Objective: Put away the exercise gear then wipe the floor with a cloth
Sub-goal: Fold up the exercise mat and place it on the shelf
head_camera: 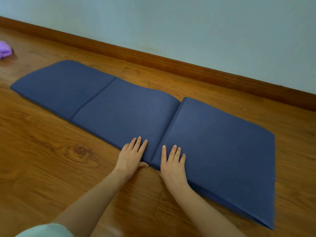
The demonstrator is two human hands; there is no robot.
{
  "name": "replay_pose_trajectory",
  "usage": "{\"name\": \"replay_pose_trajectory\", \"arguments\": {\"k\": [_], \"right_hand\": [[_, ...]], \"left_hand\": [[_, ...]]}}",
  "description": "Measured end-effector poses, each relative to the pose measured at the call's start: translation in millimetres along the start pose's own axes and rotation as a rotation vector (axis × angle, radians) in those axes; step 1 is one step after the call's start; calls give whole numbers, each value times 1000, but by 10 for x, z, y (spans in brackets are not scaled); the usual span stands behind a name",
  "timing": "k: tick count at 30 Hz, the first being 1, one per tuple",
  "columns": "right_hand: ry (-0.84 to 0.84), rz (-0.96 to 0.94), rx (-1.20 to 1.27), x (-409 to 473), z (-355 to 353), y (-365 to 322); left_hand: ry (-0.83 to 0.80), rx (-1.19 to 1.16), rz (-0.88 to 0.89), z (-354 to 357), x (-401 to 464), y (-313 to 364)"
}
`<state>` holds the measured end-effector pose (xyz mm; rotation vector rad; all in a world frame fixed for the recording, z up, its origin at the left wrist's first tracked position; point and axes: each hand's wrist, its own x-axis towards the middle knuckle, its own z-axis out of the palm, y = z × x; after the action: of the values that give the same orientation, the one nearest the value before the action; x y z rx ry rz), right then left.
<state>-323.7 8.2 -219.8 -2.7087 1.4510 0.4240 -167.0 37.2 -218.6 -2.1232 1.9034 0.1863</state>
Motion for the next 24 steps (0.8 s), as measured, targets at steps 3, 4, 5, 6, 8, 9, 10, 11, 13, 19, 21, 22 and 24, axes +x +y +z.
{"name": "replay_pose_trajectory", "arguments": {"k": [3, 4, 5, 6, 8, 9, 10, 11, 13, 19, 21, 22, 24], "right_hand": [[-26, 26, -6, 26, -50, -96], [-10, 45, -17, 31, -81, -103], [-12, 54, -12, 47, -83, -118], [-14, 39, -7, 43, -79, -103], [-14, 18, 25, 21, -96, -42], [-4, 3, 47, -2, -134, 2], [-8, -11, 64, -27, -154, 52], [12, -24, 86, -48, -164, 104], [152, -34, 122, -83, -216, 219], [509, -46, 271, -86, -510, 553], [630, -23, 352, -94, -656, 677], [682, -14, 379, -108, -727, 743], [791, 4, 406, -163, -857, 887]], "left_hand": [[28, 6, 4, 6, -23, 0], [41, 2, 6, -4, -28, -2], [46, -7, 2, -13, -34, -1], [54, -25, -5, -24, -43, 4], [76, -72, -22, -25, -65, -4], [106, -103, -34, -29, -74, -13], [139, -131, -41, -50, -85, -20], [165, -156, -42, -68, -94, -24], [236, -185, -34, -102, -98, -45], [436, -422, -51, -564, -48, 84], [486, -517, -33, -788, -13, 158], [517, -545, -3, -897, 10, 194], [550, -569, 84, -1092, 46, 264]]}}
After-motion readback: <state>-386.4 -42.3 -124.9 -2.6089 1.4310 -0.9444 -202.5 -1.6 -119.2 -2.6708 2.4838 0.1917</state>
